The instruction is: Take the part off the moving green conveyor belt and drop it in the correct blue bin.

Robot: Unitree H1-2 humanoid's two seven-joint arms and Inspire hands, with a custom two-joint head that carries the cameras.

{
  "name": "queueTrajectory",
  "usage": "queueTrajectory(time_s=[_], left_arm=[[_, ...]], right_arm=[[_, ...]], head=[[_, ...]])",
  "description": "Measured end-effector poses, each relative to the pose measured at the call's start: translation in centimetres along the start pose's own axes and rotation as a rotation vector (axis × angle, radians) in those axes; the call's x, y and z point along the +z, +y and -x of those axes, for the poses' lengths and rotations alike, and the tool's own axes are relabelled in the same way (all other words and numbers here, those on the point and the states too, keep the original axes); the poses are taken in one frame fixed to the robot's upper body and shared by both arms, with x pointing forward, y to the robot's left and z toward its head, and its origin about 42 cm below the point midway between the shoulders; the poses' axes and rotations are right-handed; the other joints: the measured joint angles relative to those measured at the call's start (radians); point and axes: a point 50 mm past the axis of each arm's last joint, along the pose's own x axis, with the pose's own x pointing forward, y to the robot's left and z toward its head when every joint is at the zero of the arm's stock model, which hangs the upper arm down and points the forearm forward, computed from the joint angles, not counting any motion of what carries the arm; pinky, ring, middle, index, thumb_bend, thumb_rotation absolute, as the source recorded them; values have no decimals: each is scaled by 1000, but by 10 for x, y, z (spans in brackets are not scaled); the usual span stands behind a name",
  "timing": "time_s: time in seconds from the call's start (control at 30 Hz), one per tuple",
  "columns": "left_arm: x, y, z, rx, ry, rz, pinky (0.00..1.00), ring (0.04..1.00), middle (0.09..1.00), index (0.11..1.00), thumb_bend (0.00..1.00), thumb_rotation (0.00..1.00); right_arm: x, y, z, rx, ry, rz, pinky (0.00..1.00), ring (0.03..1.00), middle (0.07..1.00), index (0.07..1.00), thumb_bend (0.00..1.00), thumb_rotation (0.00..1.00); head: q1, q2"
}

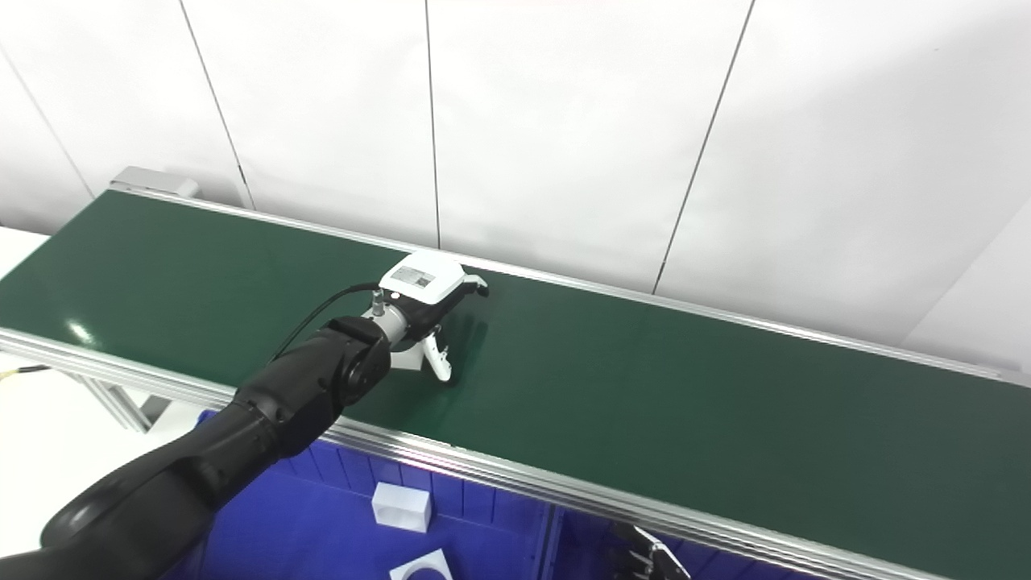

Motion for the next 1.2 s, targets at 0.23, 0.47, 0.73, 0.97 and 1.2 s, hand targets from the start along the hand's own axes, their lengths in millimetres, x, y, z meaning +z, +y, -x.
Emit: queueTrajectory(time_s=[0.23, 0.47, 0.73, 0.97, 1.2], left_arm=[[2, 4, 2, -107, 14, -10, 600, 758, 836, 818, 1000, 236], [7, 10, 0, -187, 18, -27, 582, 757, 846, 809, 1000, 178], [6, 13, -3, -172, 31, 15, 378, 475, 560, 629, 870, 0], [-2, 9, -4, -96, 46, 45, 323, 386, 486, 539, 504, 0], [-1, 9, -4, -73, 36, 35, 304, 388, 488, 527, 499, 0]], right_arm=[[0, 0, 1, -3, -1, 2, 681, 777, 862, 779, 989, 288], [2, 1, 0, -3, -9, 5, 676, 768, 861, 778, 985, 277], [4, 2, 0, 0, -13, 7, 678, 767, 860, 778, 983, 273], [4, 2, 1, -8, -14, 7, 679, 764, 861, 778, 974, 267], [4, 3, 1, -12, -14, 7, 676, 762, 858, 773, 976, 265]], head=[[-3, 6], [-5, 9], [-12, 11], [-12, 12], [-15, 12]])
